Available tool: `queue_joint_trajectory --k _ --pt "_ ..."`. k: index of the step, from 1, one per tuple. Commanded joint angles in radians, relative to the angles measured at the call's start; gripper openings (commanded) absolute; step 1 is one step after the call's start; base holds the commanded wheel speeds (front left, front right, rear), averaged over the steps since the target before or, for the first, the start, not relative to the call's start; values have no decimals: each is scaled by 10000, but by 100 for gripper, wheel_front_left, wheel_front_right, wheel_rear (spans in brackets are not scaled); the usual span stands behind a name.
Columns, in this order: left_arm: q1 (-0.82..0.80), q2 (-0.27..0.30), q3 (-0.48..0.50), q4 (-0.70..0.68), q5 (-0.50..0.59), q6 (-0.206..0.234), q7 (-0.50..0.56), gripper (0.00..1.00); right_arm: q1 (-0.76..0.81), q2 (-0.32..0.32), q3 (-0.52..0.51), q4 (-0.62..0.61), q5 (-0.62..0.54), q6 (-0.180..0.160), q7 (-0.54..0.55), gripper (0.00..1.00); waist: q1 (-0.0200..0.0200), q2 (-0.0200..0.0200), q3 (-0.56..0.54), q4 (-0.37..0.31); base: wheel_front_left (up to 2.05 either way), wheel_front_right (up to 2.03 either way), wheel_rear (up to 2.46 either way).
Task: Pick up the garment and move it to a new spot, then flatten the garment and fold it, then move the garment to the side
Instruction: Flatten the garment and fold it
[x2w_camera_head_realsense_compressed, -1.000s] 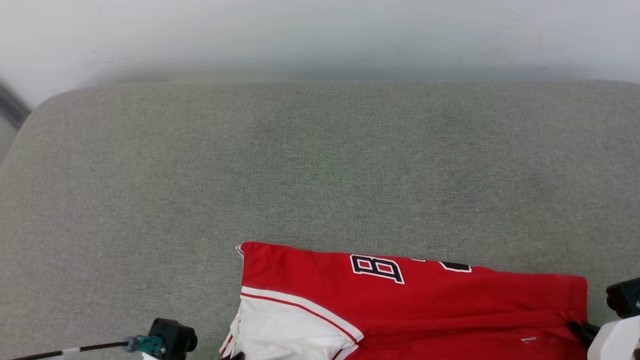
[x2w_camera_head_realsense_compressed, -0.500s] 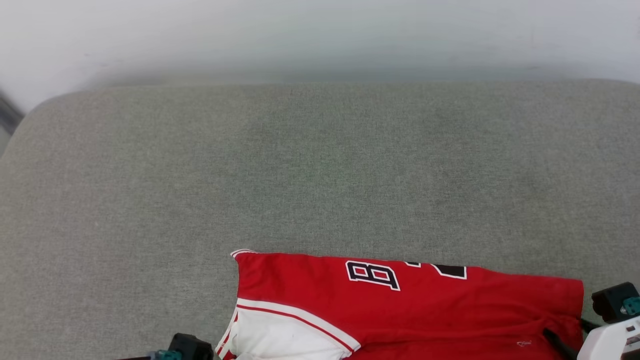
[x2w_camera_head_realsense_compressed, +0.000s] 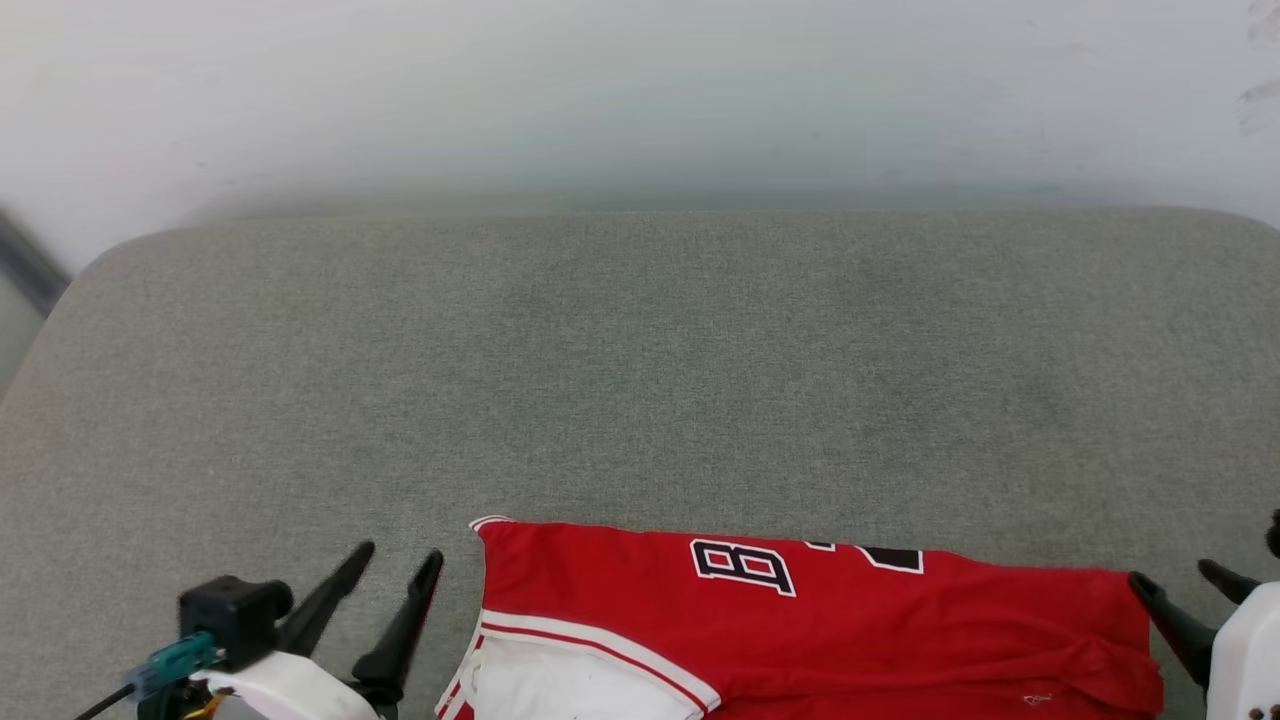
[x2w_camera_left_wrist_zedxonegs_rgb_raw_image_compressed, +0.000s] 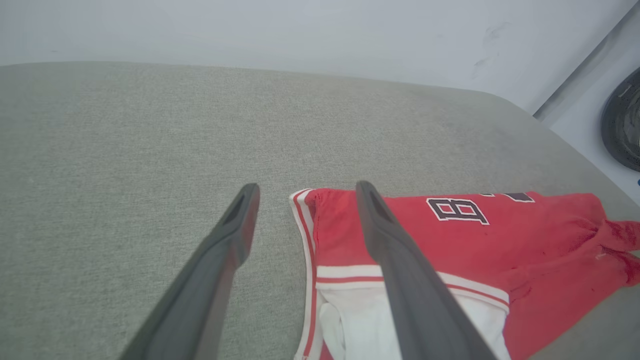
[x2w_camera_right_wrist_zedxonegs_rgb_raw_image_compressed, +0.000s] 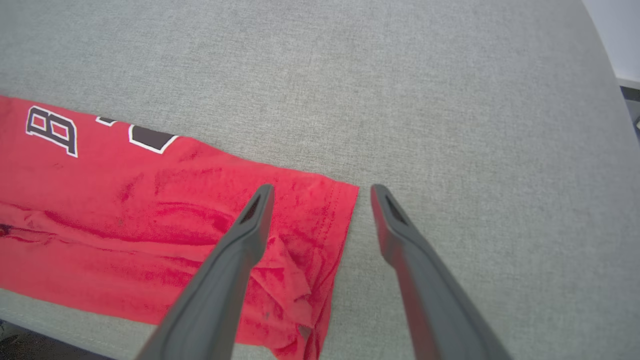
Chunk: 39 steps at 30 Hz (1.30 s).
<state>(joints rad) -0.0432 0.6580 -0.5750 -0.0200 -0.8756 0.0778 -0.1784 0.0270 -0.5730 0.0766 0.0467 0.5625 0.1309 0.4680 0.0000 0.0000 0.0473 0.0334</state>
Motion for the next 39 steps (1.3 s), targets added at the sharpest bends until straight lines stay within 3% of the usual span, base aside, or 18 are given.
queue_joint_trajectory --k 1,6,11,16,21,28,39 --pt "150 -82 144 -78 -44 83 -202 100 135 220 -222 -59 -92 -4 117 100 0 0 7 8 0 0 0" --pt "427 -544 1018 -306 571 445 -822 100 549 1338 -1542 -279 -314 -4 1018 100 0 0 83 92 0 0 0" --pt "888 -1610 2778 -741 2287 595 -880 100 935 2324 -2556 -302 -728 -4 1471 100 0 0 255 231 0 0 0" --pt "1380 -2566 4259 -1158 4040 -217 -884 100 1138 3008 -3205 -96 -904 -4 1676 100 0 0 436 384 0 0 0" --pt "1511 -3471 5263 -1127 4935 -1136 -885 100 995 3386 -3480 551 -932 -4 1561 100 0 0 655 536 0 0 0" --pt "1245 -4263 5972 -906 5635 -1870 -887 100 765 3694 -2896 1593 -681 12 1318 100 0 0 946 725 0 0 0" --pt "1191 -4582 6082 -606 5980 -2072 -877 100 707 3943 -1532 2482 -278 61 1011 98 0 0 940 727 0 0 0"
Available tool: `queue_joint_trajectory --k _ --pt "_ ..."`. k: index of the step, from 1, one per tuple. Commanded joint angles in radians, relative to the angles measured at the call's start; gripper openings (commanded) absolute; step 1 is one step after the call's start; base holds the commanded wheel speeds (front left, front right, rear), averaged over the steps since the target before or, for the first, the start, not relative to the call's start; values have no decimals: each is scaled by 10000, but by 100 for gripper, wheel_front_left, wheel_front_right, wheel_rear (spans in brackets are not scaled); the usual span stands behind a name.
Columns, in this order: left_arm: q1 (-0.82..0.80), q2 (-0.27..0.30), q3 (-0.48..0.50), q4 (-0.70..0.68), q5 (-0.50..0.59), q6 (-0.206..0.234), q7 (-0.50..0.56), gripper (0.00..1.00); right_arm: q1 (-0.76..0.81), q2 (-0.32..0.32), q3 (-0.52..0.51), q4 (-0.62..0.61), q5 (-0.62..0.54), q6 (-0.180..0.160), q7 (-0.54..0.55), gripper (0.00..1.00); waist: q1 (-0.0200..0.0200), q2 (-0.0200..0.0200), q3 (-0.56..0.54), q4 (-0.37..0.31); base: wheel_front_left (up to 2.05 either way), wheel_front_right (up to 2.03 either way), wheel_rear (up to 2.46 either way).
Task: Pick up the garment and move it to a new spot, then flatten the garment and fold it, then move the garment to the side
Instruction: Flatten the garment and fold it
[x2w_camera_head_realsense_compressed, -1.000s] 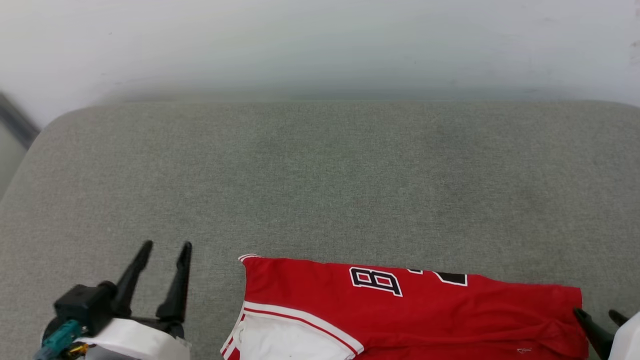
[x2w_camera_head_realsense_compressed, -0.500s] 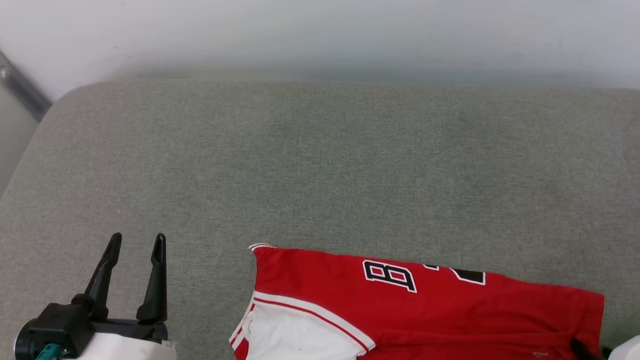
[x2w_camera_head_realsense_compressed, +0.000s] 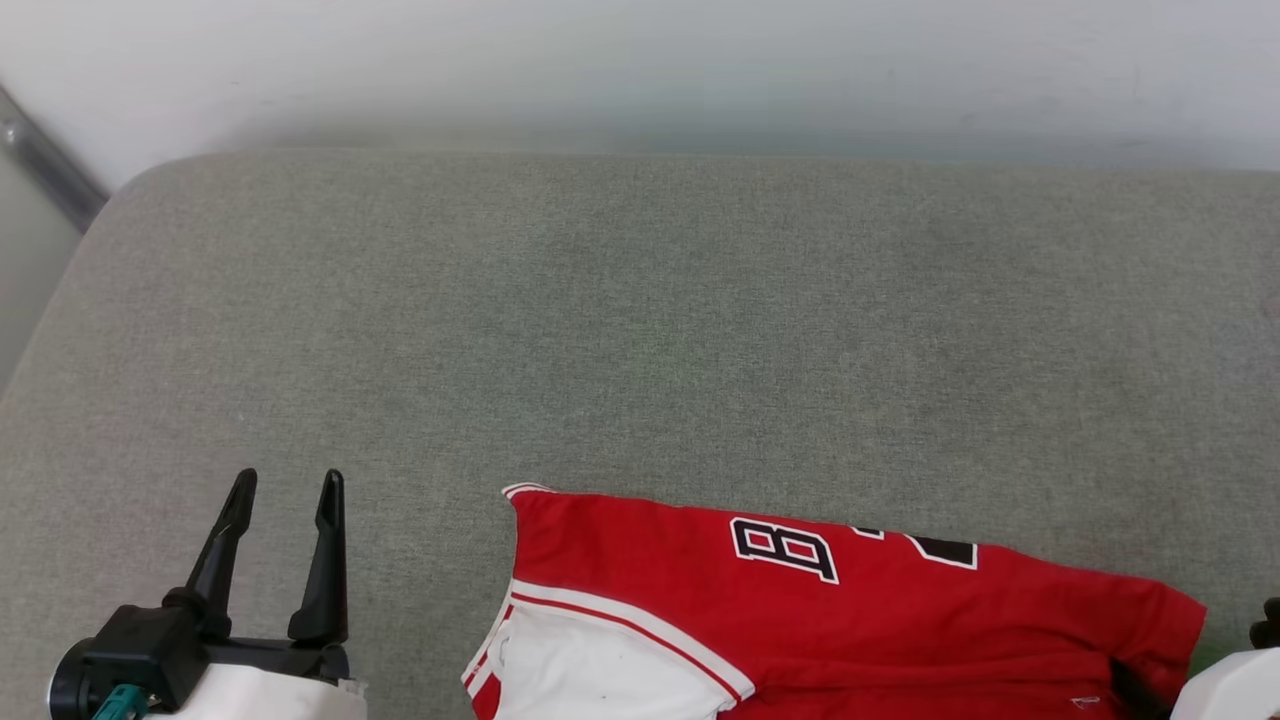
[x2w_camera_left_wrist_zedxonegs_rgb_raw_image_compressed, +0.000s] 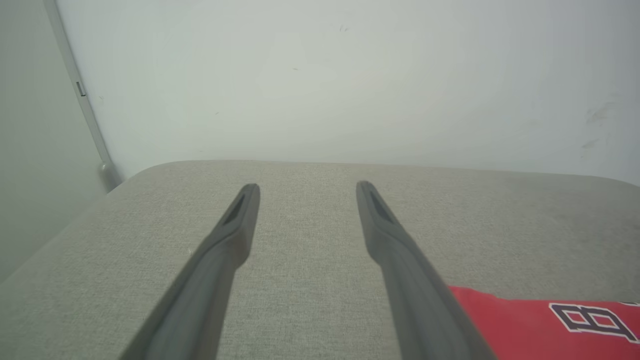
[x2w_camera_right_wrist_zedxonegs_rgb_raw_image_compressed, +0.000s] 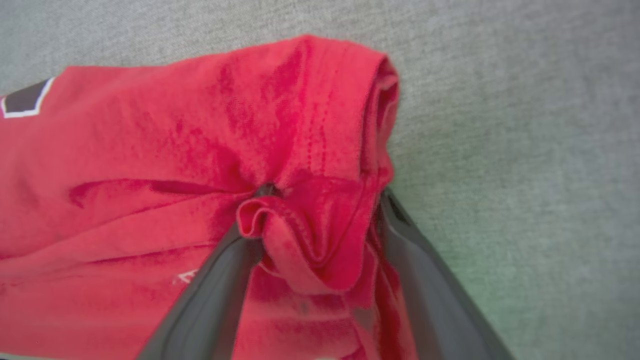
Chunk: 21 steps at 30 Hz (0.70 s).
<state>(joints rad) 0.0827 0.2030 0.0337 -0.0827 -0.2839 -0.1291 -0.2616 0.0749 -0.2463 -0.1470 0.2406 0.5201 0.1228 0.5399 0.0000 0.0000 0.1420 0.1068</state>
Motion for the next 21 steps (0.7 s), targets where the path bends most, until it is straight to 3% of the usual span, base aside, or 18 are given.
queue_joint_trajectory --k 1,2,9,21 --pt "-68 -17 -60 27 54 -7 -45 100 216 653 750 569 153 143 207 42 0 0 -23 -22 0 0 0" --pt "-66 4 -92 29 34 -7 -45 100 172 618 710 589 135 143 101 0 0 0 -41 -40 0 0 0" --pt "53 93 -106 64 -100 -12 -45 100 -71 47 232 559 -56 72 -616 0 0 0 -193 -219 0 0 0" --pt "89 210 -158 124 -201 -15 -44 100 -577 -574 -1678 1082 -1049 71 -1222 0 0 0 -426 -443 0 0 0"
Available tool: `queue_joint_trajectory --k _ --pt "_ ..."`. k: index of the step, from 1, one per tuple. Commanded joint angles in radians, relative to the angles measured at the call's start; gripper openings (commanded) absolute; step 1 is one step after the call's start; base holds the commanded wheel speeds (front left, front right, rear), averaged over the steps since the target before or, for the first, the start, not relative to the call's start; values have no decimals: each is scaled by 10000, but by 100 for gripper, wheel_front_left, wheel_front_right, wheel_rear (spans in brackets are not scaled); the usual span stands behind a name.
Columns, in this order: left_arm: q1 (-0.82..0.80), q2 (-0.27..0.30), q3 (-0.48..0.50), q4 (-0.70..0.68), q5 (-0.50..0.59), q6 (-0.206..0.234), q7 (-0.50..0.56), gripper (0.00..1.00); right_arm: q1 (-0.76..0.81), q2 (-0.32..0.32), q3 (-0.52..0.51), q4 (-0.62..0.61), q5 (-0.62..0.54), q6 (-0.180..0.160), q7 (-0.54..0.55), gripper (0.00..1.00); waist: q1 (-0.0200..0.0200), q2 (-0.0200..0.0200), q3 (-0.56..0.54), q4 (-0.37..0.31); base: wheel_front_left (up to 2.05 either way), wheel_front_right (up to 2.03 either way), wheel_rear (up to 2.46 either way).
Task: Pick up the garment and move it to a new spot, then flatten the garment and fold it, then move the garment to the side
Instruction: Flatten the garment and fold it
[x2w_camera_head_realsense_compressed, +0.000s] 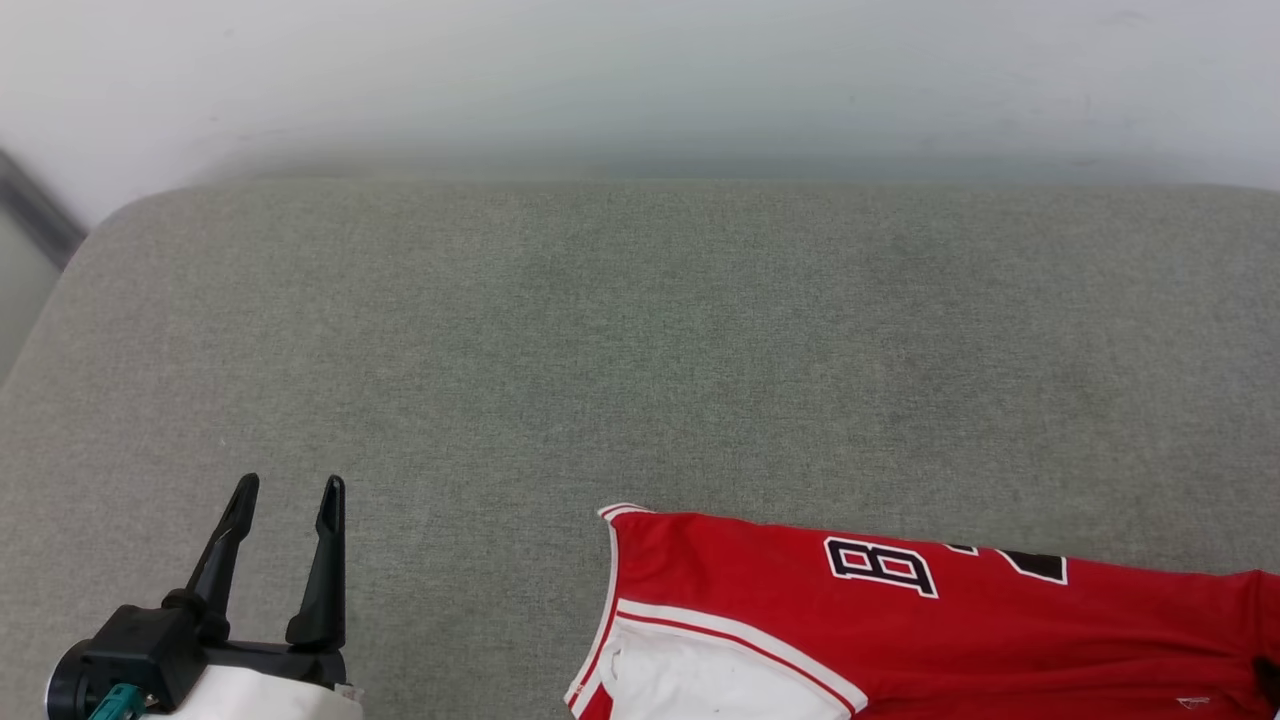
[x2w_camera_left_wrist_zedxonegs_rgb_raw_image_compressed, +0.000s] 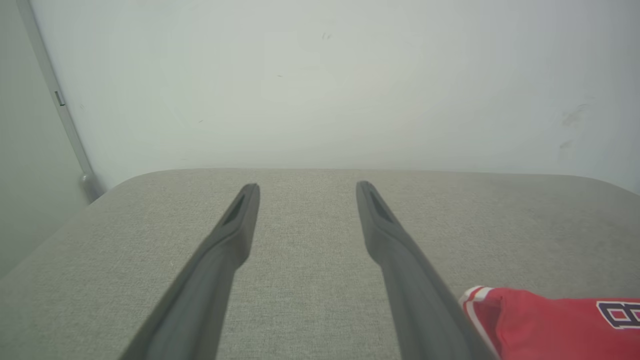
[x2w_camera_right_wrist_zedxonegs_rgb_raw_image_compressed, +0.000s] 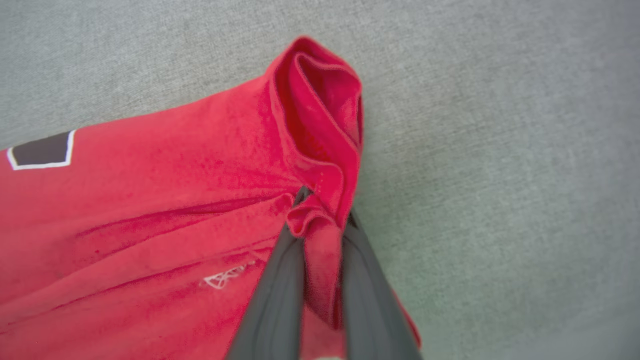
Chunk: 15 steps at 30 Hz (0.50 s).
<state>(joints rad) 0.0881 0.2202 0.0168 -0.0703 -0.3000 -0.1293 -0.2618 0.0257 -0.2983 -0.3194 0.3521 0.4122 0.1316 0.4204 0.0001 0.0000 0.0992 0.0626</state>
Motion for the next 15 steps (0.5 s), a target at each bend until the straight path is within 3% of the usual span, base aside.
queue_joint_trajectory --k 1,8,15 --pt "47 49 13 4 -29 -13 -42 100 -118 -62 -55 31 -63 -17 -64 0 -1 0 -26 -16 0 0 0" --pt "157 17 -98 2 -68 -13 -42 100 51 24 -1 -393 39 -13 232 0 -1 0 -278 -90 0 0 0" --pt "251 -9 -205 73 -105 -12 -34 100 621 314 643 -2224 503 -11 1113 0 -1 0 -493 -84 0 0 0"
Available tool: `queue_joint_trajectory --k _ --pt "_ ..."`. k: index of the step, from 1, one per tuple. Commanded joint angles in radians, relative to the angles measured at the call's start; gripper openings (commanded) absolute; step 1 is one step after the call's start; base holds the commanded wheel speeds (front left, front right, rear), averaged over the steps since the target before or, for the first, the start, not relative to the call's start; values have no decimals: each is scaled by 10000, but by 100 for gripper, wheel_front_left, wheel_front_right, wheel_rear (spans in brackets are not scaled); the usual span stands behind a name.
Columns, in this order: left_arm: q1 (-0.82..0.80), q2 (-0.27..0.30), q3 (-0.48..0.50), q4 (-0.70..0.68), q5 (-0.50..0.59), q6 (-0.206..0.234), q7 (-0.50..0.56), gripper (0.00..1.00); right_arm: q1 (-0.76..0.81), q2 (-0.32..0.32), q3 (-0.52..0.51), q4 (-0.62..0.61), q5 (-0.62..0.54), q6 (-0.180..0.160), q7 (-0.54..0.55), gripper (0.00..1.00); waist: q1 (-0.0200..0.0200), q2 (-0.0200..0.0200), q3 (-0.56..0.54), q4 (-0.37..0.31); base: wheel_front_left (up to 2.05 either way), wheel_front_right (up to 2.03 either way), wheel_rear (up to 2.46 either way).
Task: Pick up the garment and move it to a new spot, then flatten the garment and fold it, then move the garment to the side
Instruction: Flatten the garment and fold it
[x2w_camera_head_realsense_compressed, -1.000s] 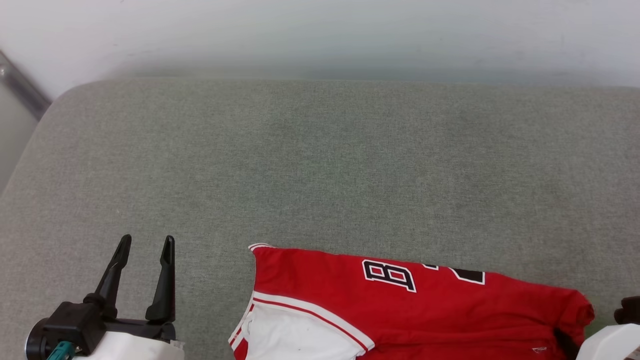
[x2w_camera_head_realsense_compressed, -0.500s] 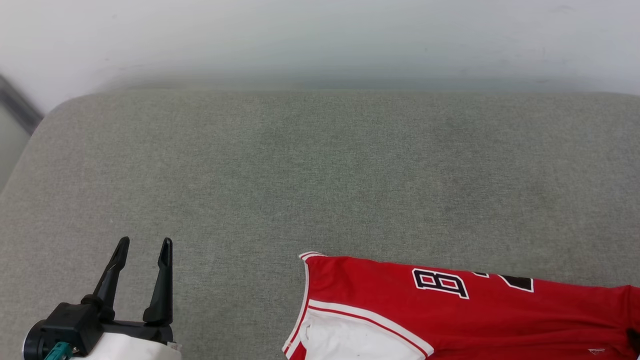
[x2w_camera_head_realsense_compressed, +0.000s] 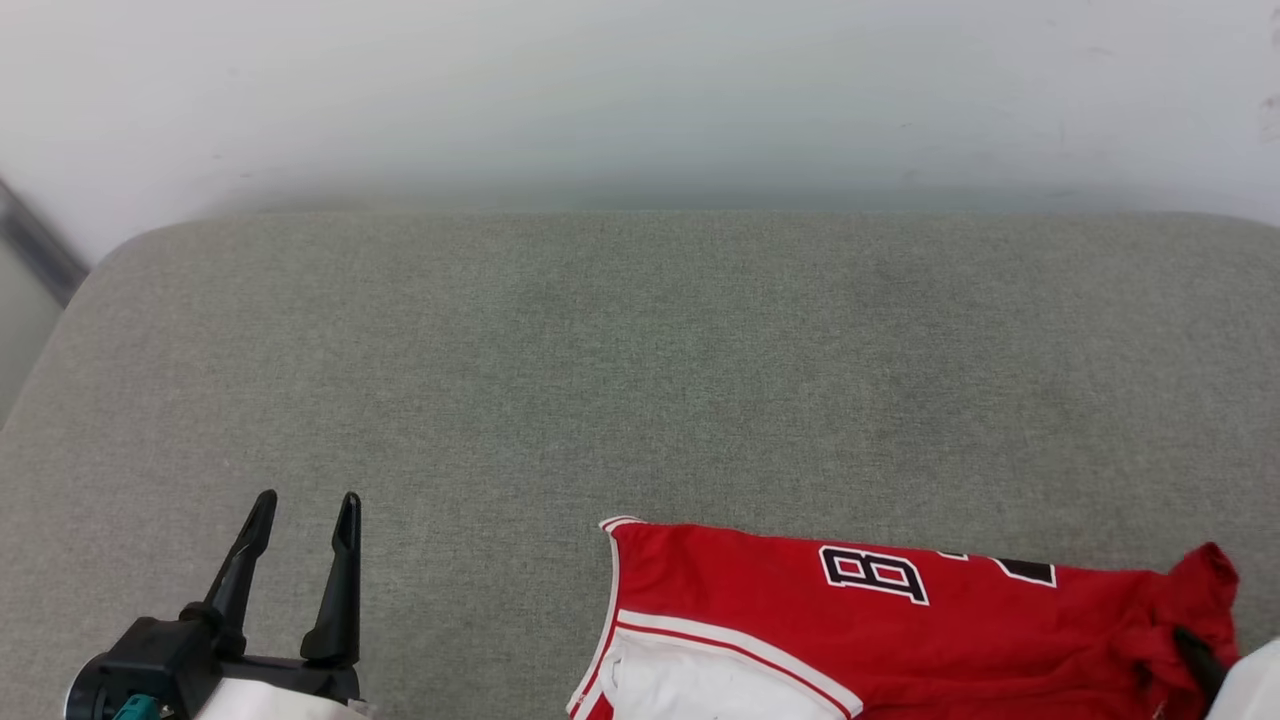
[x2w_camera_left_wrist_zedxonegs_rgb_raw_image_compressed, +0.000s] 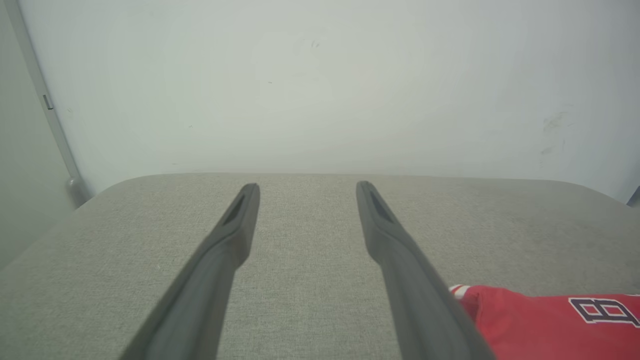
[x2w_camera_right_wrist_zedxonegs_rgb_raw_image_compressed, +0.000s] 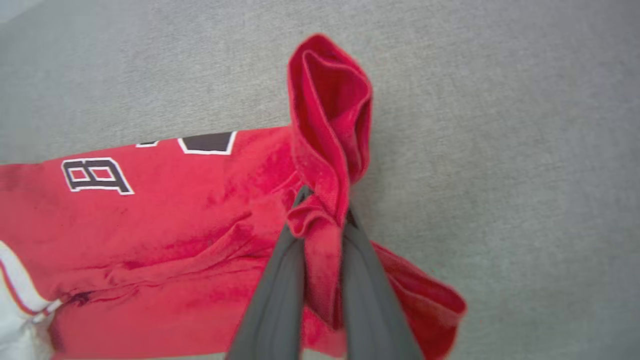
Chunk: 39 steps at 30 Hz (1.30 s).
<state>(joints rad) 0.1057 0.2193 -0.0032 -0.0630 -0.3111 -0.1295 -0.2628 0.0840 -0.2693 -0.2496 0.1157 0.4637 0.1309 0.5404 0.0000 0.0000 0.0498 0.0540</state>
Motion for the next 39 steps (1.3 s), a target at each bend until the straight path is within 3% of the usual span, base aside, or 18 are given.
queue_joint_trajectory --k 1,11,19,26,39 --pt "83 -3 -19 5 3 -12 -23 100 120 154 83 -173 159 -4 103 0 0 0 -21 7 0 0 0" --pt "-17 -94 -220 44 -69 -10 -23 100 754 1457 1263 -2585 1042 -2 2035 0 0 0 -103 295 0 0 0" --pt "-60 -126 -246 104 -81 -12 -23 100 505 2163 2549 -3198 1746 -2 2607 0 0 0 -63 598 0 0 0" --pt "-167 -137 -386 169 -51 -11 -23 100 -137 2197 3866 -2376 3243 -2 1832 0 0 0 34 849 0 0 0" --pt "-316 -138 -479 183 -234 -13 -23 100 -1782 2197 5233 914 3796 -1 -160 0 0 0 152 1423 0 0 0"
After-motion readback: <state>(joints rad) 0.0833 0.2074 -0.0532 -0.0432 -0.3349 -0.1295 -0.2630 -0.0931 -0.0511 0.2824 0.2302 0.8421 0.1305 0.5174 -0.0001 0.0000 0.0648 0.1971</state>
